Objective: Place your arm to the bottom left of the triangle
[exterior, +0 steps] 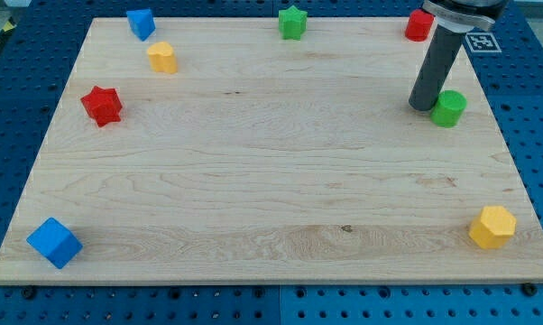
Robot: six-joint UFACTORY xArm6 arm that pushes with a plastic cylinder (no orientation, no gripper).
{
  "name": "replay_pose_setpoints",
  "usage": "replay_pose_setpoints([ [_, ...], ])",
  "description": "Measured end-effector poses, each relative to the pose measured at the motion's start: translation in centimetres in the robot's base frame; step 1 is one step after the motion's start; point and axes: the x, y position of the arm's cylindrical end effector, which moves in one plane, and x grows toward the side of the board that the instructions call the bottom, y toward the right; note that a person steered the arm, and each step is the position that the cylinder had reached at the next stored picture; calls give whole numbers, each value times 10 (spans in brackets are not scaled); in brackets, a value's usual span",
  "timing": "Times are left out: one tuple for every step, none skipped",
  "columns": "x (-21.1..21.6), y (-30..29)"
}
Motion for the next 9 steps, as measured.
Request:
replay_pose_setpoints([
  [0,5],
  [0,7],
  [-2,-33],
  [-15,-117],
  [-35,-207],
  [-52,-296],
  [-58,-374],
  [-58,-389],
  [-90,-418],
])
